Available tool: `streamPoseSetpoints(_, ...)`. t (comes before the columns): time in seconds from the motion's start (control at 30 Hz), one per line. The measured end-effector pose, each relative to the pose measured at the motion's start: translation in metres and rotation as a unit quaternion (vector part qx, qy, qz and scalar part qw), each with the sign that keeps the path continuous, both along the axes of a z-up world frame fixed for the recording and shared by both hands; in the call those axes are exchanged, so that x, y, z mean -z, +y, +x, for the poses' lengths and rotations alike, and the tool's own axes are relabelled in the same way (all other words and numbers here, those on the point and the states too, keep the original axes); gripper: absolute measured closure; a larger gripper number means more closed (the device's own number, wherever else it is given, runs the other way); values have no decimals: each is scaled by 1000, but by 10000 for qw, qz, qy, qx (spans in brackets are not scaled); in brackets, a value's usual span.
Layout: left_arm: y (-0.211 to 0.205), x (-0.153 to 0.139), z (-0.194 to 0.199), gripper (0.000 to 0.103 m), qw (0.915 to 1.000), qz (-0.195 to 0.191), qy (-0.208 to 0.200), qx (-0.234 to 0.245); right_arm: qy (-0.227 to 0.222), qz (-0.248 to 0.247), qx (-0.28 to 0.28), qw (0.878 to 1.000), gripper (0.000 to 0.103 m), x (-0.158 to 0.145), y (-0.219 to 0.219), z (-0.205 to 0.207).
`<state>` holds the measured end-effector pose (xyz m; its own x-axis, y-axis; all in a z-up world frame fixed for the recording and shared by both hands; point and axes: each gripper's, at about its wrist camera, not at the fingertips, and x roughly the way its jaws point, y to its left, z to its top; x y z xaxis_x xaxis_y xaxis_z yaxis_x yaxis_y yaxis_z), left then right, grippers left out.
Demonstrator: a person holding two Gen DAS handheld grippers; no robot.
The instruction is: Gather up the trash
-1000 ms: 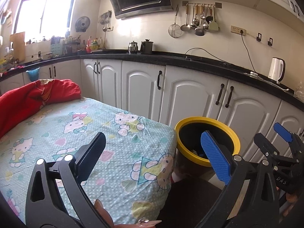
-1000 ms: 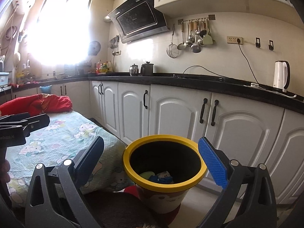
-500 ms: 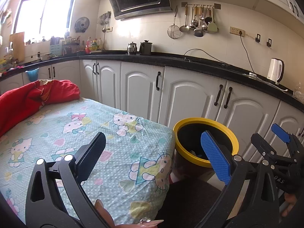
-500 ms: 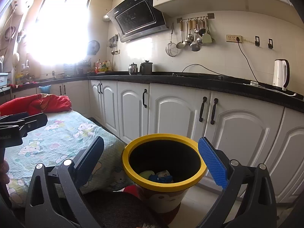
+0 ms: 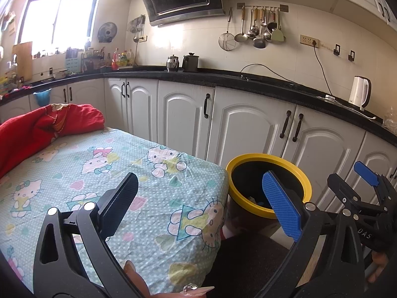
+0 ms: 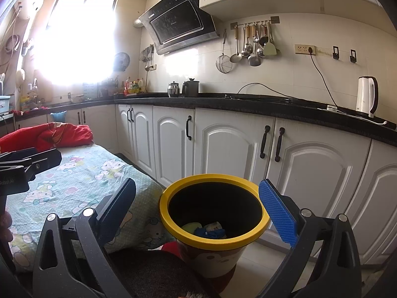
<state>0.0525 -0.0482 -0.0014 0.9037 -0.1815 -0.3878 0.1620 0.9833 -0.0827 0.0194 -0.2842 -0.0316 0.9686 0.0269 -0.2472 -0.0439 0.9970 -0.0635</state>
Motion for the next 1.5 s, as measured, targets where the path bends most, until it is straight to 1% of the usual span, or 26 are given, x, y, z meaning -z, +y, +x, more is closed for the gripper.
streamPoseSetpoints(0.9,2,0,0,11,10000,-10,7,1,18,19,4,10000,6,1,0,0)
streamPoseSetpoints(1.1,-2,4,1,11,9998,147,38,-94,71,39,-2,10000,6,5,1,1)
streamPoseSetpoints(1.2,-3,5,2,11,9998,174,97,-72,174,89,-38,9998,6,6,2,4)
streamPoseSetpoints(1.3,9,6,0,11,9996,14,261,-106,285,90,-203,9993,6,1,13,11)
streamPoseSetpoints(1.37,28,7,-1,11,9985,-94,453,-298,448,107,-462,9979,6,-3,31,19)
streamPoseSetpoints(1.4,39,7,-2,11,9976,-166,526,-410,540,48,-641,9965,6,-6,49,24)
streamPoseSetpoints(1.43,60,7,-5,11,9957,-278,628,-627,594,61,-828,9948,6,-8,63,28)
streamPoseSetpoints(1.47,81,7,-8,11,9931,-323,716,-867,680,159,-1182,9905,6,-11,91,34)
streamPoseSetpoints(1.5,111,8,-13,11,9885,-334,797,-1244,800,162,-1455,9860,6,-12,121,41)
